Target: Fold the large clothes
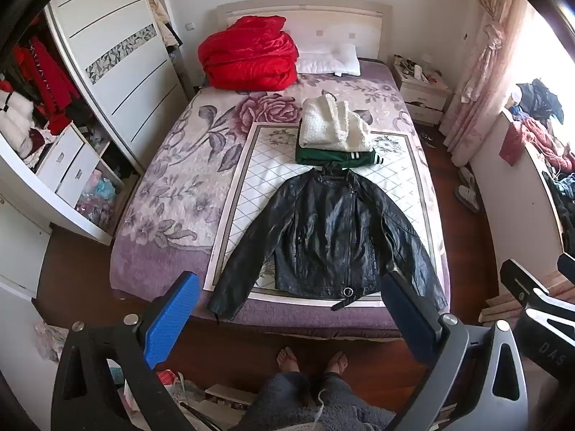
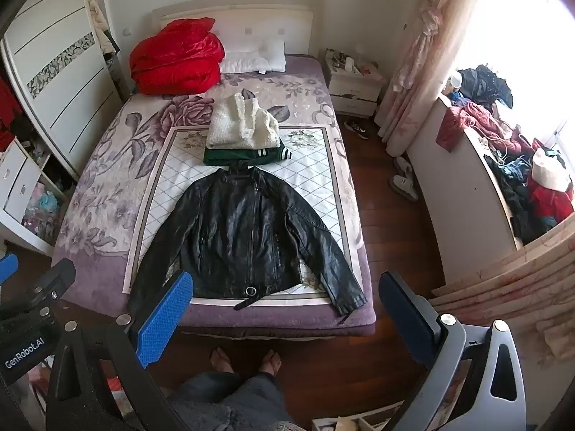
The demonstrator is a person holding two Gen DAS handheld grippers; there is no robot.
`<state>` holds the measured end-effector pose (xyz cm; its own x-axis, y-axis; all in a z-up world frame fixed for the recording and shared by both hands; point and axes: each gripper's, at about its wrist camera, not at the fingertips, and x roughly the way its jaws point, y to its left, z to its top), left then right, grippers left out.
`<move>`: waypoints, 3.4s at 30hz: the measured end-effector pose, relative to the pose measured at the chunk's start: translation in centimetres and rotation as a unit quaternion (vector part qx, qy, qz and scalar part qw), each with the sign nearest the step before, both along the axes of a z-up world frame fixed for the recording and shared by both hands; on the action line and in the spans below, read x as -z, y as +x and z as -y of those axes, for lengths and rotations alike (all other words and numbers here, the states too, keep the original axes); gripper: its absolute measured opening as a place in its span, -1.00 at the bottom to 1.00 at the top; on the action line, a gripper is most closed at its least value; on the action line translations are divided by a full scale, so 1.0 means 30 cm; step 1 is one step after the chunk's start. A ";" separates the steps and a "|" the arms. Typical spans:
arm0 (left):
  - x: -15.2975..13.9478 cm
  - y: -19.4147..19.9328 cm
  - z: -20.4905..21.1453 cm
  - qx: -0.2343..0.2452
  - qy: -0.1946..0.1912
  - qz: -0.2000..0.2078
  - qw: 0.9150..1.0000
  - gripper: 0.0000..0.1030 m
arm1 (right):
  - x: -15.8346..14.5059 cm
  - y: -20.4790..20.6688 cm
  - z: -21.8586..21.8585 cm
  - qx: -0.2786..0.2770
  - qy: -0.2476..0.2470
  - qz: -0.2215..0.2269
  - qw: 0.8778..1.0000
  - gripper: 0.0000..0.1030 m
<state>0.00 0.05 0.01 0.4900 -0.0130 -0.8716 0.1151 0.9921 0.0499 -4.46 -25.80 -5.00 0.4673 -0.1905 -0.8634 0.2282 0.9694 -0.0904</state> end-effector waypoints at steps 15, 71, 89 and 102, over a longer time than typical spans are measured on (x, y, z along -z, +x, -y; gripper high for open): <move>-0.013 -0.014 0.000 0.004 -0.001 0.003 1.000 0.99 | -0.005 0.001 -0.003 0.000 0.001 0.000 1.000 1.00; -0.060 0.077 0.053 -0.002 -0.005 0.007 1.000 0.99 | -0.024 -0.003 -0.013 -0.001 0.001 0.003 1.000 1.00; -0.112 0.127 0.062 -0.003 -0.008 0.009 1.000 0.99 | -0.026 0.007 -0.025 -0.002 0.000 0.003 1.000 1.00; -0.110 0.124 0.060 -0.001 -0.010 0.010 1.000 0.99 | -0.023 0.020 -0.031 0.000 0.001 0.005 1.000 1.00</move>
